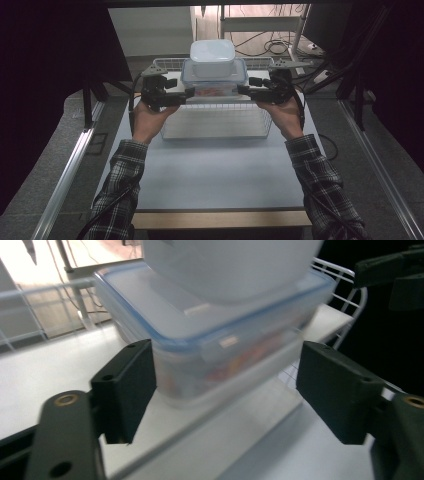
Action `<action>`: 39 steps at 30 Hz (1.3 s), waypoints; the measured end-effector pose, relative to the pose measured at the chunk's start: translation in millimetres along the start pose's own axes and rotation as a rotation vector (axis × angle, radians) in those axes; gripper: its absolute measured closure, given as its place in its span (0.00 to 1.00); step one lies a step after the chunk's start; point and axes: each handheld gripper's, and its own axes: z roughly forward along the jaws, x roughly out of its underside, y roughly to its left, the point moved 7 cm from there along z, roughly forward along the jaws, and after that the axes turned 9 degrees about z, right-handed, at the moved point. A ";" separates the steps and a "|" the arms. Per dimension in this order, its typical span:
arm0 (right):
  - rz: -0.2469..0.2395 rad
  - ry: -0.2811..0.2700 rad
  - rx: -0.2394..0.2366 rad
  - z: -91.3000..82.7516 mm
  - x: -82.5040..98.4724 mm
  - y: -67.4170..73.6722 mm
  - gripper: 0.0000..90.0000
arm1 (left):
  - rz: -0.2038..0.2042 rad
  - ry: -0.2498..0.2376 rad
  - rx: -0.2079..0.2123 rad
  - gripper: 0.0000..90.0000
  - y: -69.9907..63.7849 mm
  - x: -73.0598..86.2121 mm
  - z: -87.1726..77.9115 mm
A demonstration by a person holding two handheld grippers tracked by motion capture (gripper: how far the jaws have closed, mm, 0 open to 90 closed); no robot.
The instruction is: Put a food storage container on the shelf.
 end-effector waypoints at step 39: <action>-0.057 0.048 -0.011 -20.5 43.0 24.3 0.14 | 0.093 0.007 0.102 0.05 -55.6 36.5 -14.1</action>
